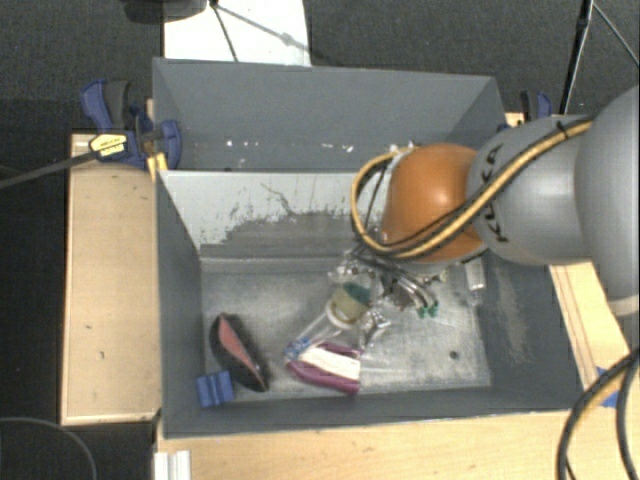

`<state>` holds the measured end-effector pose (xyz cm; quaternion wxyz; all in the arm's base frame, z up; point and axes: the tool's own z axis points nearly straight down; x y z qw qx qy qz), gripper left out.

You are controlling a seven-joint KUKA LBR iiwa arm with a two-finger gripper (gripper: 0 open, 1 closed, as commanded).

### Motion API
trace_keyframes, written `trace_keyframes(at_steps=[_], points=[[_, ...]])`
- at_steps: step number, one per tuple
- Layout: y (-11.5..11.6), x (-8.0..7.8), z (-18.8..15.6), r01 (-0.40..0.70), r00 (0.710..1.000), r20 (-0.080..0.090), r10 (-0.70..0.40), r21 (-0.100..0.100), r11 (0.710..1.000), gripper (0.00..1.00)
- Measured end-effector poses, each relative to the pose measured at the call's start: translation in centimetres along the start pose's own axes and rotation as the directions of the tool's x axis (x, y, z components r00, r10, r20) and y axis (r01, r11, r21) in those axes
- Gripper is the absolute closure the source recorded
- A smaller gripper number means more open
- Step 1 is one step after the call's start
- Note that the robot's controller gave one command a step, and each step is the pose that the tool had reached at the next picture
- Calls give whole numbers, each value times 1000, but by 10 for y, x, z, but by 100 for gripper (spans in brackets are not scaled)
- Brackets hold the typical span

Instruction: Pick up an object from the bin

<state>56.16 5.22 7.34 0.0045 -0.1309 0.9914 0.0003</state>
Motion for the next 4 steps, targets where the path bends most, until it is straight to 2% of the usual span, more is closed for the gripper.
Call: trace_keyframes(at_steps=[4], points=[[0,-5,-3,-24,1000,2,24,-1,1000,0]])
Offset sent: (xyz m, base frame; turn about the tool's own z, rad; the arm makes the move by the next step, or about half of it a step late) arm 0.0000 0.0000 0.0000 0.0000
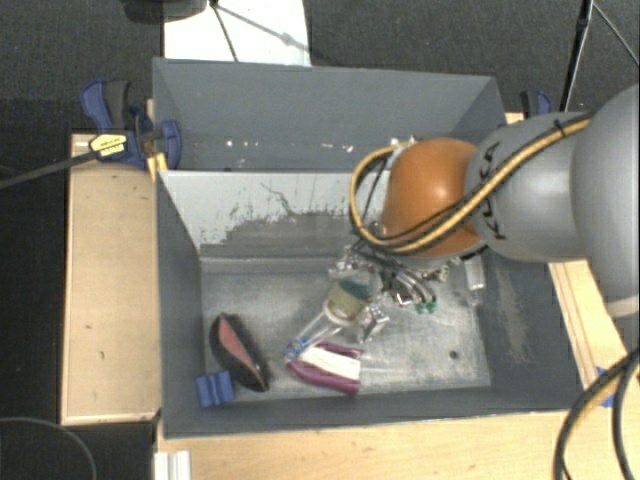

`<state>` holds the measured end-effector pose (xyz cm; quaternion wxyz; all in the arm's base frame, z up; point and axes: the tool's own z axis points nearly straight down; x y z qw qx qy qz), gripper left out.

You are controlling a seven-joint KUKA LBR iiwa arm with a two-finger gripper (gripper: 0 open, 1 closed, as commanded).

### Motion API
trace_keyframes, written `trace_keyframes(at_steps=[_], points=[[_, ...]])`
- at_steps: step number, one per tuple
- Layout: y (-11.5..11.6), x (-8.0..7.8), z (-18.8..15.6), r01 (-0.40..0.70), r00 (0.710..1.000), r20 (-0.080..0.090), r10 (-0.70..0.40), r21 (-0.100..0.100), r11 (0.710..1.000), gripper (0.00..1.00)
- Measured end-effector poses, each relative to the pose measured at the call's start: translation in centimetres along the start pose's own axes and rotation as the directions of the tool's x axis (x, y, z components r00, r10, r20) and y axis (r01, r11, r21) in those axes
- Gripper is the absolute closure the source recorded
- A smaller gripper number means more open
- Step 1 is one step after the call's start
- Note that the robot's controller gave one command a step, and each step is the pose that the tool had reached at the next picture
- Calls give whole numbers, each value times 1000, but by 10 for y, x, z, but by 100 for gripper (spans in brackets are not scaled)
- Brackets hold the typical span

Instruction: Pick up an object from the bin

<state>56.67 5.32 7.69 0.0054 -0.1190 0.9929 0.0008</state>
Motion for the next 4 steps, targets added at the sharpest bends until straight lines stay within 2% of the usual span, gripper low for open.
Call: trace_keyframes(at_steps=[1,2,3,4], points=[[0,-1,-1,-2,1000,3,2,0,1000,100],[0,-4,-59,-8,1000,-2,8,1,1000,100],[0,-5,-80,-12,1000,-4,12,1,1000,100],[0,-7,-87,-14,1000,-3,14,1,1000,100]])
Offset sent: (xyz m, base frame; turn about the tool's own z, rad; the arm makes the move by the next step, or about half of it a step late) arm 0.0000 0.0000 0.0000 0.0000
